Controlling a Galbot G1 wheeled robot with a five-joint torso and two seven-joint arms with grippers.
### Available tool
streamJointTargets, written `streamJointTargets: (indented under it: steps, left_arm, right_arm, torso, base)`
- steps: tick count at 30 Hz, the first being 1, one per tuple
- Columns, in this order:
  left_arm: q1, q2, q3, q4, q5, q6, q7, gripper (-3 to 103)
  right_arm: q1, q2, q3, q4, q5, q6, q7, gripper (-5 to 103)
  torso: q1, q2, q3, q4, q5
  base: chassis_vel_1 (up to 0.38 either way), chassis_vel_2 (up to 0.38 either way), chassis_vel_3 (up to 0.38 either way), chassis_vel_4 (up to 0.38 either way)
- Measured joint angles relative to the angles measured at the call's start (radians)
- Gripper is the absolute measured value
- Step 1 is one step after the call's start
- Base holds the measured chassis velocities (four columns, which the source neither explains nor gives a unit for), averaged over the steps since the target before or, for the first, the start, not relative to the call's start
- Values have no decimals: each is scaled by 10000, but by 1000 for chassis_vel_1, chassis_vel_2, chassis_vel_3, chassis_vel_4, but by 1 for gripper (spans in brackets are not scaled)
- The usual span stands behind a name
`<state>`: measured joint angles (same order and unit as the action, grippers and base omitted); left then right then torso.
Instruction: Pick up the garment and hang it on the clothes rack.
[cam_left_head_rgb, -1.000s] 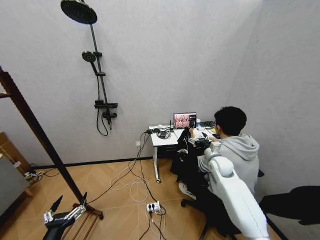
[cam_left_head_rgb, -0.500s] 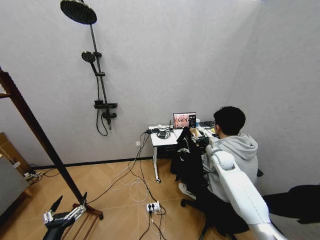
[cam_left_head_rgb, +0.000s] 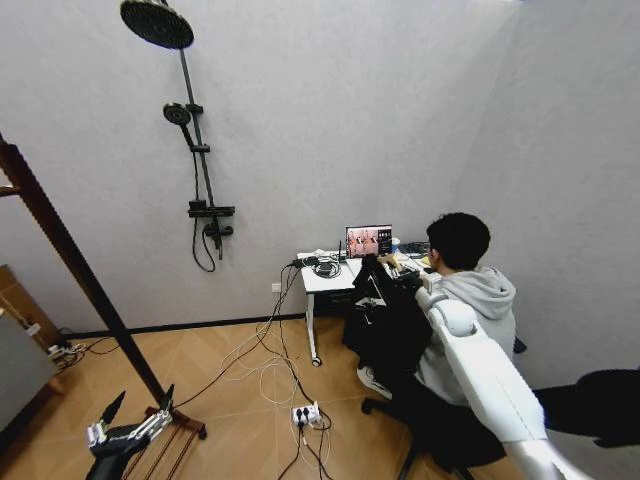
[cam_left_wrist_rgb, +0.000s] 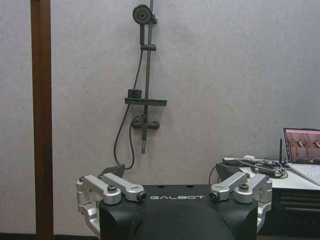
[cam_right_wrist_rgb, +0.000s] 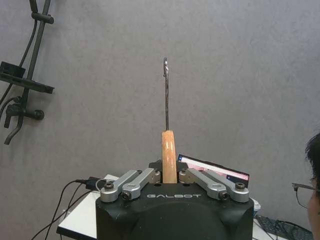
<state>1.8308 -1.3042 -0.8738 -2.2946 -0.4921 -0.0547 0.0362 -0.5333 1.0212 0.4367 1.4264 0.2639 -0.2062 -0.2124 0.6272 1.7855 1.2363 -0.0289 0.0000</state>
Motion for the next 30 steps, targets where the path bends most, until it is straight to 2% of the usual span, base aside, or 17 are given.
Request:
streamJointTargets:
  steps: [10, 13, 14, 15, 18, 24, 30]
  left_arm:
    - [0, 0, 0, 0, 0, 0, 1, 100]
    - [0, 0, 0, 0, 0, 0, 1, 100]
    - [0, 0, 0, 0, 0, 0, 1, 100]
    - [0, 0, 0, 0, 0, 0, 0, 100]
    - [0, 0, 0, 0, 0, 0, 1, 100]
    - [0, 0, 0, 0, 0, 0, 1, 100]
    - [0, 0, 0, 0, 0, 1, 1, 100]
  right_arm:
    - [-840, 327, -151, 2483, 573, -404, 807, 10]
    - [-840, 563, -775, 3467, 1528, -596, 1150, 10]
    - [-840, 563, -775, 3467, 1528, -596, 1150, 10]
    - [-693, 744, -1147, 3619, 2063, -543, 1212, 10]
    - [-435, 1049, -1670, 3687, 2593, -399, 1227, 10]
    - [-113, 1792, -2511, 3494, 2657, -229, 1040, 10]
    - [-55, 1980, -2689, 3358, 2553, -199, 1000, 10]
  torso:
    - [-1, 0, 0, 0, 1]
    - [-2, 1, -1, -2, -3]
    - [-2, 1, -1, -2, -3]
    - [-1, 1, -1, 1, -2]
    - [-1, 1, -1, 3, -5]
    - [-1, 1, -1, 2, -3]
    - [0, 0, 0, 1, -2]
  base:
    - [0, 0, 0, 0]
    - [0, 0, 0, 0]
    - [0, 0, 0, 0]
    - [0, 0, 0, 0]
    - [0, 0, 0, 0]
    - [0, 0, 0, 0]
    - [0, 0, 0, 0]
